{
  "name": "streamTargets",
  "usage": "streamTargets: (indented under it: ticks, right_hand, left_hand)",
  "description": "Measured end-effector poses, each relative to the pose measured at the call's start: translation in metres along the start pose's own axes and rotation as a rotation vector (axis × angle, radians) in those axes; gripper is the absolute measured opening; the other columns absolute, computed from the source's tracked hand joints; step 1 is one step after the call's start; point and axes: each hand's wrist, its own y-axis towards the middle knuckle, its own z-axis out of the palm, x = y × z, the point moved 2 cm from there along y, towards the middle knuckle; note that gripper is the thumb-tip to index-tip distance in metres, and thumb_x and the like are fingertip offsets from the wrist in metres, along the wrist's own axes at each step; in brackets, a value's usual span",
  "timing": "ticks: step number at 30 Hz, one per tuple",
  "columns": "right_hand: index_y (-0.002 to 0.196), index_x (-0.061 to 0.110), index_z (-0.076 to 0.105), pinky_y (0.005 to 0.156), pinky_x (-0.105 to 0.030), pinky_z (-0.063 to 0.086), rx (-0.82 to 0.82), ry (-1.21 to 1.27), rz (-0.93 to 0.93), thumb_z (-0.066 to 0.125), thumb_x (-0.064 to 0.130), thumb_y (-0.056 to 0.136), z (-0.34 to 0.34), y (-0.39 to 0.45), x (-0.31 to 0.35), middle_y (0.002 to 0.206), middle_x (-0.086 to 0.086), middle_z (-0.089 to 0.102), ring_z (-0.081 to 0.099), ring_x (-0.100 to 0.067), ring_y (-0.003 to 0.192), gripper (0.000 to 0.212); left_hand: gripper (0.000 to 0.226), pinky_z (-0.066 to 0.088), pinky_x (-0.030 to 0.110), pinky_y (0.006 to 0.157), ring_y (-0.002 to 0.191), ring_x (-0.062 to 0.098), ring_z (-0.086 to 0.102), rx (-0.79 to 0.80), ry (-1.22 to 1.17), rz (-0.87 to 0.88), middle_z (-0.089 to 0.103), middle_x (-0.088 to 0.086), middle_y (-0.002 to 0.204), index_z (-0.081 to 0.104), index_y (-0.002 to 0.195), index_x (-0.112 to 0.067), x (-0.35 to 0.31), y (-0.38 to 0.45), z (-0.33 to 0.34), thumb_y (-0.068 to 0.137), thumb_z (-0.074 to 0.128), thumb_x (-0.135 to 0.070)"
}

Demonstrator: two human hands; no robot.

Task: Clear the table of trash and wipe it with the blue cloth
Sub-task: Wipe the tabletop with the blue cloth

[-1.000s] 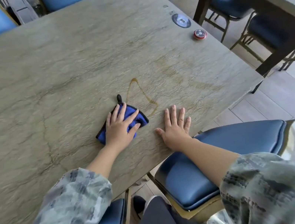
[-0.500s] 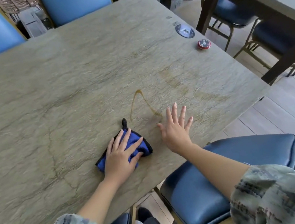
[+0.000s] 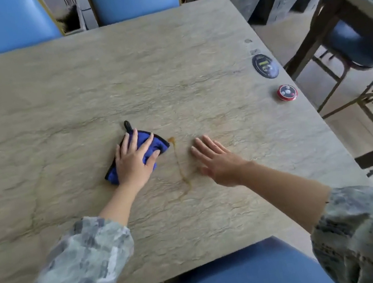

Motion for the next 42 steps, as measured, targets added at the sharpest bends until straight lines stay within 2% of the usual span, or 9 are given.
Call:
streamTargets:
  ticks: [5, 10, 15, 22, 27, 31, 34, 39, 42]
  right_hand:
    - [0.148, 0.017, -0.016, 0.118, -0.039, -0.01, -0.06, -0.007, -0.011, 0.023, 0.035, 0.104, 0.01, 0.002, -0.003, 0.149, -0.003, -0.031, -0.028, -0.026, 0.14, 0.062]
    - [0.148, 0.015, -0.015, 0.116, -0.038, -0.012, -0.09, -0.004, -0.007, 0.017, 0.039, 0.103, 0.012, 0.004, -0.001, 0.152, -0.005, -0.027, -0.028, -0.027, 0.14, 0.061]
    - [0.149, 0.016, -0.013, 0.117, -0.038, -0.011, -0.099, 0.012, -0.023, 0.017, 0.041, 0.102, 0.014, 0.006, -0.005, 0.155, -0.007, -0.023, -0.028, -0.027, 0.14, 0.061]
    - [0.151, 0.019, -0.004, 0.117, -0.034, -0.007, -0.123, 0.066, -0.039, 0.023, 0.04, 0.102, 0.007, 0.004, -0.006, 0.159, -0.004, -0.014, -0.02, -0.022, 0.144, 0.06]
    - [0.152, 0.022, 0.017, 0.12, -0.033, 0.002, -0.373, 0.26, -0.001, 0.036, 0.034, 0.102, -0.007, -0.015, -0.041, 0.159, 0.001, 0.007, -0.002, -0.017, 0.147, 0.055]
    - [0.145, 0.016, 0.035, 0.119, -0.042, 0.012, -0.561, 0.293, 0.217, 0.044, 0.026, 0.099, -0.003, -0.043, -0.106, 0.157, -0.005, 0.022, 0.011, -0.024, 0.147, 0.048]
    - [0.144, 0.015, 0.037, 0.119, -0.043, 0.007, -0.57, 0.25, 0.355, 0.046, 0.016, 0.097, 0.008, -0.065, -0.15, 0.156, -0.005, 0.024, 0.009, -0.024, 0.147, 0.048]
    - [0.14, 0.011, 0.043, 0.119, -0.042, 0.005, -0.613, 0.279, 0.415, 0.033, 0.03, 0.099, 0.032, -0.083, -0.167, 0.153, -0.007, 0.031, 0.015, -0.025, 0.145, 0.047]
    - [0.135, 0.008, 0.05, 0.118, -0.044, 0.01, -0.663, 0.285, 0.416, 0.031, 0.033, 0.097, 0.036, -0.08, -0.165, 0.15, -0.009, 0.037, 0.023, -0.024, 0.143, 0.049]
  left_hand:
    - [0.054, 0.03, 0.052, 0.109, 0.143, 0.028, 0.027, -0.015, 0.002, 0.117, 0.029, 0.005, 0.155, 0.049, 0.136, -0.033, -0.02, -0.076, 0.007, 0.093, 0.033, -0.061]
    - [0.049, 0.021, 0.05, 0.114, 0.146, 0.025, 0.017, 0.034, 0.033, 0.211, 0.024, 0.003, 0.157, 0.043, 0.14, -0.038, -0.047, -0.138, 0.015, 0.095, 0.035, -0.057]
    - [0.048, 0.016, 0.045, 0.117, 0.146, 0.023, 0.018, 0.059, 0.048, 0.264, 0.024, -0.001, 0.157, 0.043, 0.138, -0.043, -0.046, -0.107, 0.011, 0.094, 0.034, -0.061]
    - [0.063, 0.025, 0.052, 0.112, 0.141, 0.03, 0.029, 0.046, 0.058, 0.104, 0.035, 0.005, 0.153, 0.049, 0.135, -0.037, -0.031, 0.011, 0.004, 0.089, 0.021, -0.07]
    - [0.06, 0.014, 0.052, 0.114, 0.144, 0.033, 0.018, 0.039, 0.027, -0.076, 0.025, 0.007, 0.157, 0.043, 0.14, -0.038, -0.035, 0.051, 0.013, 0.087, 0.03, -0.064]
    - [0.059, 0.023, 0.053, 0.112, 0.142, 0.033, 0.025, 0.0, 0.03, 0.112, 0.031, 0.008, 0.154, 0.048, 0.137, -0.035, -0.066, 0.001, 0.025, 0.091, 0.026, -0.064]
    - [0.053, 0.023, 0.05, 0.113, 0.143, 0.029, 0.025, 0.003, 0.032, 0.253, 0.031, 0.004, 0.154, 0.049, 0.136, -0.037, -0.087, -0.044, 0.031, 0.094, 0.027, -0.061]
    - [0.049, 0.025, 0.05, 0.113, 0.142, 0.027, 0.027, -0.016, 0.028, 0.267, 0.034, 0.001, 0.153, 0.051, 0.134, -0.039, -0.084, -0.031, 0.032, 0.094, 0.033, -0.06]
    - [0.053, 0.027, 0.05, 0.111, 0.141, 0.03, 0.03, -0.028, 0.034, 0.164, 0.037, 0.004, 0.152, 0.052, 0.134, -0.037, -0.074, 0.013, 0.03, 0.092, 0.032, -0.062]
